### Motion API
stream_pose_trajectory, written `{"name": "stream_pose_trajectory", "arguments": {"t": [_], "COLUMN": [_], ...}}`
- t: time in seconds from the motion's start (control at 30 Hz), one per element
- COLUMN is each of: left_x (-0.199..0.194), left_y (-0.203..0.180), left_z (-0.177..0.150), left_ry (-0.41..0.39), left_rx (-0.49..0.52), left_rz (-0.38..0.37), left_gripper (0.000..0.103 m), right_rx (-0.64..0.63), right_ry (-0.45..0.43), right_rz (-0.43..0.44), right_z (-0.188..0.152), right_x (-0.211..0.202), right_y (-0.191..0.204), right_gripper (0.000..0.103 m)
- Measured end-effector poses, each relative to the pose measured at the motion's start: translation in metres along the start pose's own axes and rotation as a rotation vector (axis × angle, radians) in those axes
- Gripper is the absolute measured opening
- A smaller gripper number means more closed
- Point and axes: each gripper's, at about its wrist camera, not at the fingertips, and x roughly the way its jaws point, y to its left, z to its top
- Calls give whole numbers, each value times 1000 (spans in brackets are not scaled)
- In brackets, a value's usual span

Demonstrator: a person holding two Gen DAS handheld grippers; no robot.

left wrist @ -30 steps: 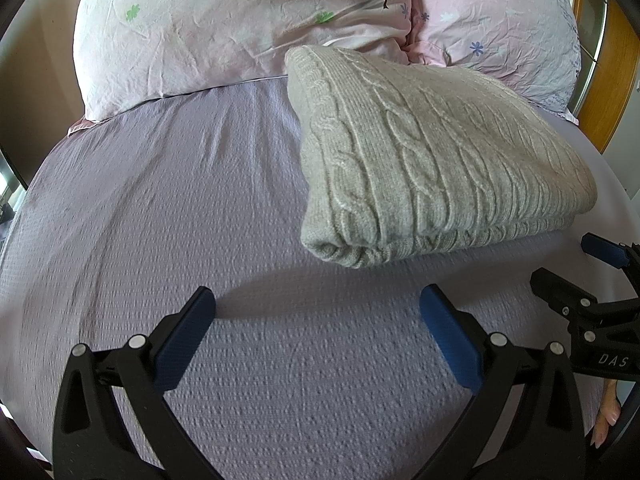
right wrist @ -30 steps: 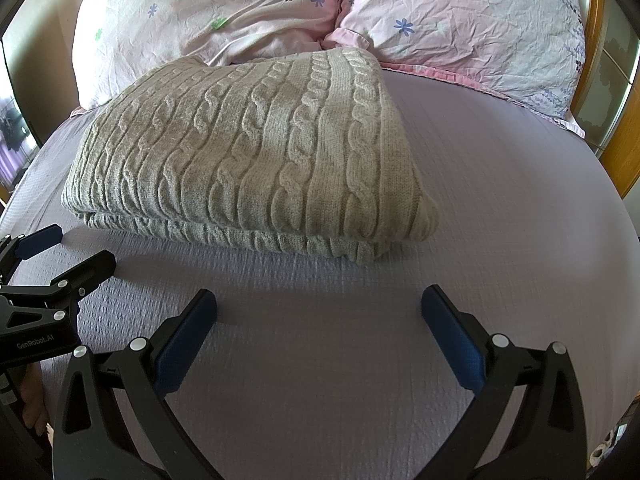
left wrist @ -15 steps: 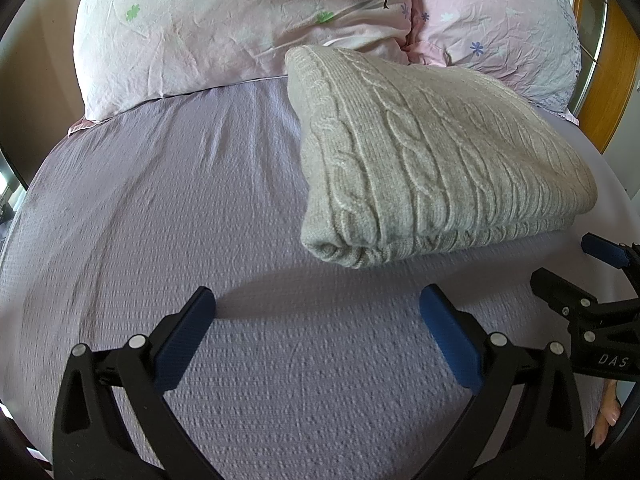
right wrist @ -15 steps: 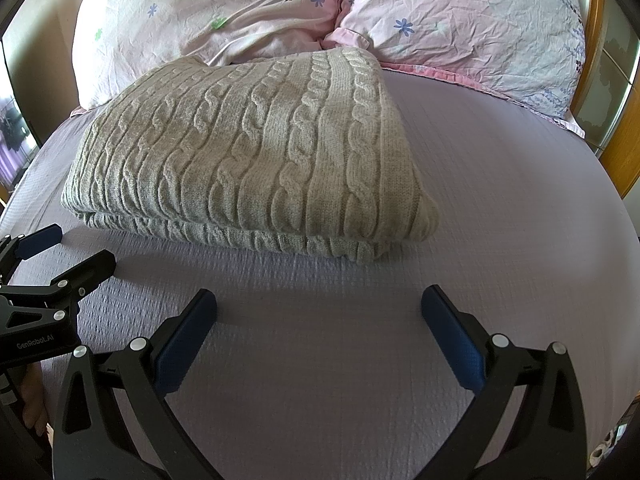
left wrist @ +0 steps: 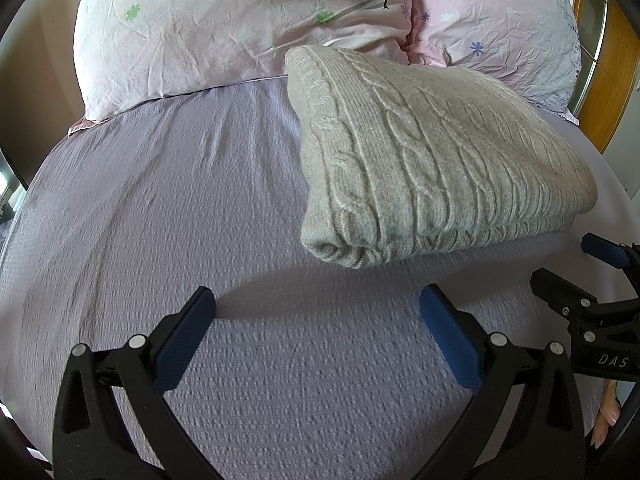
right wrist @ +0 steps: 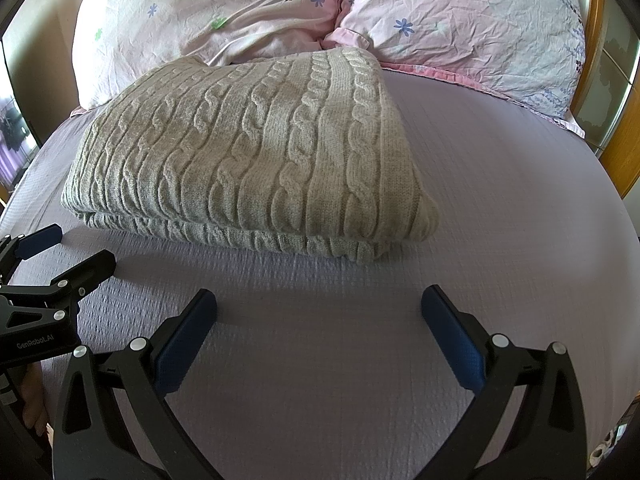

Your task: Fold small clothes

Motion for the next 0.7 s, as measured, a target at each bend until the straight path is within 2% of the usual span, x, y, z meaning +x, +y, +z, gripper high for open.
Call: {"name": "stream_pose_trajectory", "arguments": {"t": [0.7], "left_x": [0], "left_y": [0], "left_z": [0], "left_ry": [0], "left_rx": [0], "left_rz": [0], "left_gripper": [101], "right_rx": [0], "right_ry": [0], "right_rz": [0], "right_z": [0], "right_x": [0], "right_y": [0], "right_gripper": [102]}}
